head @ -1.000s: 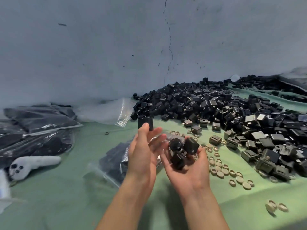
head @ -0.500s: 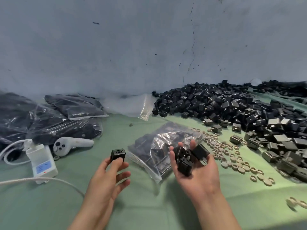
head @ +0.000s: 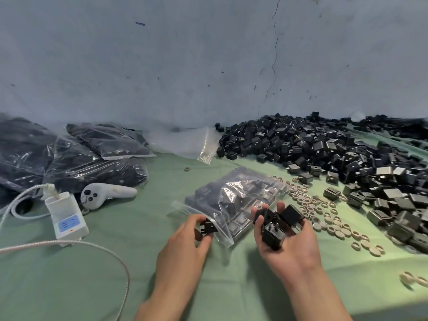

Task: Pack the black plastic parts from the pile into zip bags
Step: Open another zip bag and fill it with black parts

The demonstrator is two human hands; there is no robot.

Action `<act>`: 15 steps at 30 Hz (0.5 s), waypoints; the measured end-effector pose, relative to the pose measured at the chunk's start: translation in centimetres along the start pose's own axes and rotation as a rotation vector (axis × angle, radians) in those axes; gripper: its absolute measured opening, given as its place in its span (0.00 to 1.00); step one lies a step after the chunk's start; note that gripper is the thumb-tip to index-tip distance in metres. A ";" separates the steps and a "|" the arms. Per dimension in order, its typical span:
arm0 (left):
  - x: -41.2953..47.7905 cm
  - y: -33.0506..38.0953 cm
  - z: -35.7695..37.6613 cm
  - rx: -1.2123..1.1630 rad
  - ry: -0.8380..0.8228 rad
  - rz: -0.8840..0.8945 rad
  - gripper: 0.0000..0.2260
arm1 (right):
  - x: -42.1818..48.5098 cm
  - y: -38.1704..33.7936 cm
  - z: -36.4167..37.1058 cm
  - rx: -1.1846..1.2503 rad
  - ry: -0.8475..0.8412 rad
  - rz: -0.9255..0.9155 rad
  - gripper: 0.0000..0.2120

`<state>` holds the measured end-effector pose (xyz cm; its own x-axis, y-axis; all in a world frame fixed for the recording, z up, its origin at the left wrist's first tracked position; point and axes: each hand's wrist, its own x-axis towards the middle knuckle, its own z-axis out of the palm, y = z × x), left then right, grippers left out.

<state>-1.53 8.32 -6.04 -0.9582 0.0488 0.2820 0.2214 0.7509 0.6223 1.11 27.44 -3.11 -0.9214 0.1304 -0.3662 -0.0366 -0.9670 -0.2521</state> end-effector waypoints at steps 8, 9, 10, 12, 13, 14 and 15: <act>0.1 0.5 1.9 -0.034 0.094 0.035 0.16 | -0.3 0.0 0.0 0.005 0.005 -0.016 0.16; 0.0 0.5 2.1 -0.110 0.057 0.055 0.15 | -0.3 0.0 0.0 0.009 0.003 -0.018 0.16; -0.1 0.6 2.3 -0.192 0.011 0.067 0.14 | -0.3 0.0 0.0 0.013 0.000 -0.019 0.16; -0.1 0.6 2.4 -0.332 -0.043 0.040 0.12 | -0.4 0.1 0.0 0.021 -0.001 -0.020 0.15; 0.0 0.5 2.4 -0.393 -0.039 0.001 0.10 | -0.4 0.2 0.0 0.022 -0.001 -0.020 0.15; 0.2 0.5 2.3 -0.449 -0.037 -0.049 0.07 | -0.4 0.2 0.0 0.021 0.001 -0.021 0.14; 0.5 0.5 2.2 -0.490 -0.046 -0.095 0.08 | -0.4 0.3 0.0 0.019 0.005 -0.021 0.14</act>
<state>-2.31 10.18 -7.21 -0.9828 0.0328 0.1820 0.1816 0.3561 0.9166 1.46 27.06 -3.03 -0.9185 0.1513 -0.3654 -0.0630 -0.9681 -0.2425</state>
